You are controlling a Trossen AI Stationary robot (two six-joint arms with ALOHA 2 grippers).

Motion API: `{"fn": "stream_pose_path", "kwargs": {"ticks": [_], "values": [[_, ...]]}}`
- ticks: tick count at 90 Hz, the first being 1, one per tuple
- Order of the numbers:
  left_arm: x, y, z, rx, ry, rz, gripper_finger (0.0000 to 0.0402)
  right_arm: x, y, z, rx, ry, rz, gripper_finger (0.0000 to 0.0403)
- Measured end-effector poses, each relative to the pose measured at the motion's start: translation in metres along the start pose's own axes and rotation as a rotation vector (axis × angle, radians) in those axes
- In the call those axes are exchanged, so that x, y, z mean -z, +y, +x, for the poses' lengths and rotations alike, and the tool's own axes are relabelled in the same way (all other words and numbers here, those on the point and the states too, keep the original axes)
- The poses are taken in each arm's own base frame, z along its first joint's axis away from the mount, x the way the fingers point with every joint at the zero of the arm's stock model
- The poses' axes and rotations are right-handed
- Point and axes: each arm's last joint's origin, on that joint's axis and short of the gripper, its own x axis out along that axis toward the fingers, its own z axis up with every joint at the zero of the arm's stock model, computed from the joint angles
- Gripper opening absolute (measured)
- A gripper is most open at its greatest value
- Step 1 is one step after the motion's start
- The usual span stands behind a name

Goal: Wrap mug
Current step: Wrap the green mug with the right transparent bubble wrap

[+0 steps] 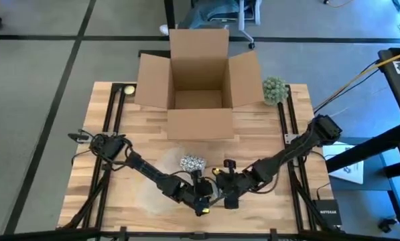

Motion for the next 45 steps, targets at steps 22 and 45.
{"fn": "stream_pose_path", "kwargs": {"ticks": [22, 45], "values": [[0.0, 0.0, -0.001, 0.007, 0.003, 0.0, 0.0191, 0.005, 0.0, 0.026, -0.009, 0.083, -0.002, 0.0001], [-0.001, 0.0, -0.001, 0.008, 0.003, 0.008, 0.0191, -0.024, 0.006, -0.017, -0.002, 0.138, -0.062, 0.0001]]}}
